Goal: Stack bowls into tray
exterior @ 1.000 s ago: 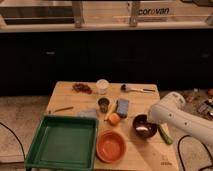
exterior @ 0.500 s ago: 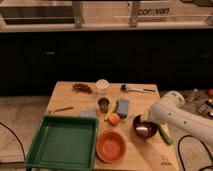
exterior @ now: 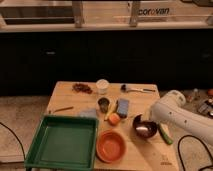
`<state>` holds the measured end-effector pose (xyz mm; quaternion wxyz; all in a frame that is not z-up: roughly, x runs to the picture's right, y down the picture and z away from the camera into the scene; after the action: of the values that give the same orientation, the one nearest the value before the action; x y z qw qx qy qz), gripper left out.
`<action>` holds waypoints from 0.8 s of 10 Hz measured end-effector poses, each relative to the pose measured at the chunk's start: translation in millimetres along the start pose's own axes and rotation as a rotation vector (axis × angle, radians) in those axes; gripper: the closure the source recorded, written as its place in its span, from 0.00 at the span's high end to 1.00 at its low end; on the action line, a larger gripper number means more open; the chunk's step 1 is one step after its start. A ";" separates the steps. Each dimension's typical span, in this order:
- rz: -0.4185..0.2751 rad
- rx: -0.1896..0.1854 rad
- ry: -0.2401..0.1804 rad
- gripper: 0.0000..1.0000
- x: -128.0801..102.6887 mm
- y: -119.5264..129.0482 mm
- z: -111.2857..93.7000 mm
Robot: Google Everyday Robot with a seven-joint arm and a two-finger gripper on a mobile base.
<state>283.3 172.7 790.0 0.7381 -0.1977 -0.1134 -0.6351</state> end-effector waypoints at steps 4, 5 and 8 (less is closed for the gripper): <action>-0.001 0.008 -0.054 0.73 -5.1 2.0 17.0; -0.004 0.009 -0.065 0.64 -6.8 0.9 20.4; -0.010 0.012 -0.087 0.33 -13.3 3.0 31.1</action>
<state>286.6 198.5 811.9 0.7303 -0.2203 -0.1502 -0.6289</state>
